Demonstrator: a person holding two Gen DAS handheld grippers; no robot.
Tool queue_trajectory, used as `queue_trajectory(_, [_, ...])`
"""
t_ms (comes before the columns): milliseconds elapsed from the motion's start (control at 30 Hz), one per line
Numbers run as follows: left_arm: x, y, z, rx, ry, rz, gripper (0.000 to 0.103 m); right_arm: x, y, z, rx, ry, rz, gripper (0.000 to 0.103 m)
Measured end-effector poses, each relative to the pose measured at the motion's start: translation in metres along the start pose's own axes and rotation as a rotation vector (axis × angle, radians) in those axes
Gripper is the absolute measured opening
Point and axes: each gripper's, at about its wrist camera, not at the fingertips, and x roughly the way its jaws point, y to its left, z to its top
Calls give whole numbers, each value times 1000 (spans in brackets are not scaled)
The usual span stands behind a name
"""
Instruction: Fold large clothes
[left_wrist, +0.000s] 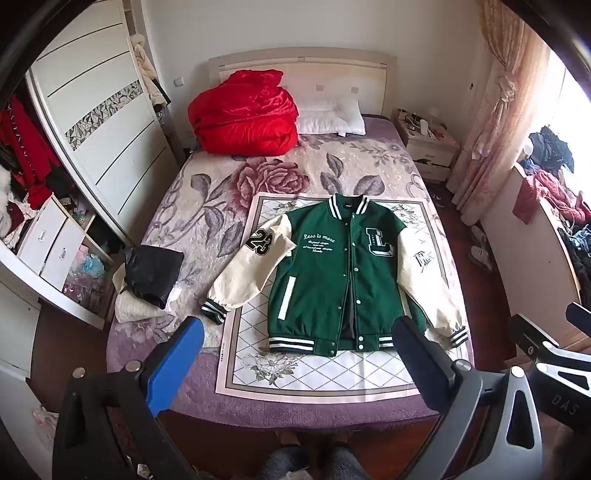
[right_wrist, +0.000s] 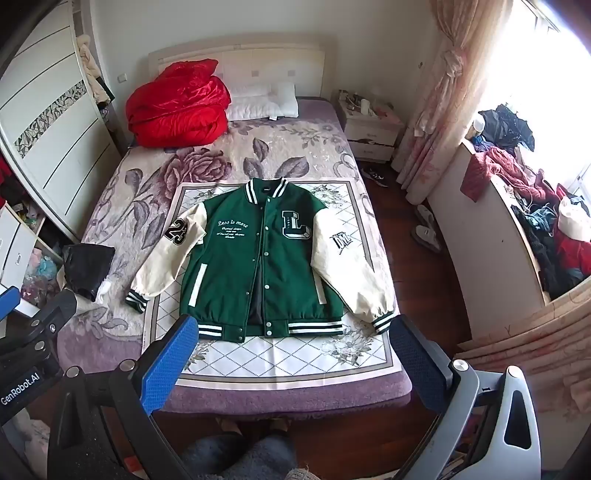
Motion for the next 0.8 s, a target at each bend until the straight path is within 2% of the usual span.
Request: queue_trajectory(800, [0,0,0,-1,-6,3,103,-4,1,4,-6,-3,-5,103])
